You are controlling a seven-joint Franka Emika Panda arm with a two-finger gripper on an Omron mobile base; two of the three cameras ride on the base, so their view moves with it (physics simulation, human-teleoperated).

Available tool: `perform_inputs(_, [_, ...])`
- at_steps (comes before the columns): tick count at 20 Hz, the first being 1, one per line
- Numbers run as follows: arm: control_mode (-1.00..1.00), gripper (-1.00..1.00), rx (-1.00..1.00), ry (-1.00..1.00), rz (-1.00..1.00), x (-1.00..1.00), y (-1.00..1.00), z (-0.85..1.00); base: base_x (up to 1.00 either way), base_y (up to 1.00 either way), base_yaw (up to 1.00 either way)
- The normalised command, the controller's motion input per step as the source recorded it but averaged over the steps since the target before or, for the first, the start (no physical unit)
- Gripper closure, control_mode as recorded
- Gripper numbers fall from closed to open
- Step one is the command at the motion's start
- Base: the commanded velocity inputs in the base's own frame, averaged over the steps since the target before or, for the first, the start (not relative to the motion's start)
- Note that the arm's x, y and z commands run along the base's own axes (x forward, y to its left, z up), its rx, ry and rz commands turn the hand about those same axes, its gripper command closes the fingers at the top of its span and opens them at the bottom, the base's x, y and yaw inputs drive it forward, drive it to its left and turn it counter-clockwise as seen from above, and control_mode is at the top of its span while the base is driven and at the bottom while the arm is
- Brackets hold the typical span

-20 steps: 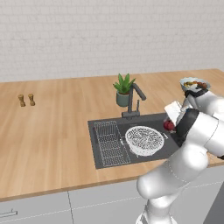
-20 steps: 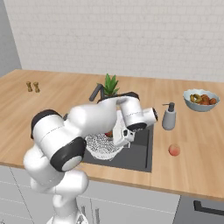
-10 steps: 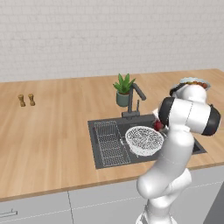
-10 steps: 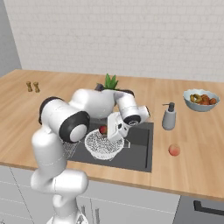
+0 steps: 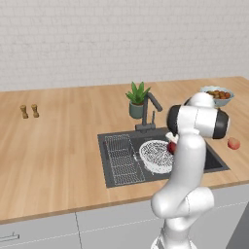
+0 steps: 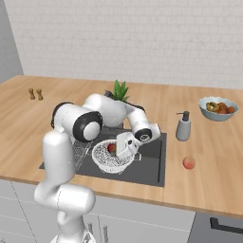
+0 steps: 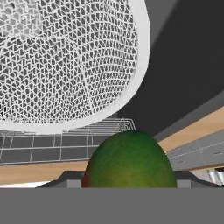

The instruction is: Put the colander in the sink, put the mango, peach in the colander, and turn on the sink faucet and pour water over the colander.

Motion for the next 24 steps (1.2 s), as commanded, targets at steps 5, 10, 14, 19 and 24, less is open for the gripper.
perform_inputs(5, [-1.00,1.00,0.00,0.00,0.00,0.02,0.16,-0.54,0.00,0.00,0.00])
perform_inputs(10, [-1.00,1.00,-0.05,0.00,-0.02,0.12,0.36,-0.37,0.00,0.00,0.00])
perform_inputs(14, [-1.00,1.00,-0.07,0.00,-0.06,0.13,0.48,-0.24,0.00,0.00,0.00])
perform_inputs(19, [-1.00,1.00,-0.06,0.00,-0.05,0.19,0.32,-0.34,0.00,0.00,0.00])
perform_inputs(24, [-1.00,1.00,0.00,0.00,-0.02,0.08,0.02,-0.34,0.00,0.00,0.00])
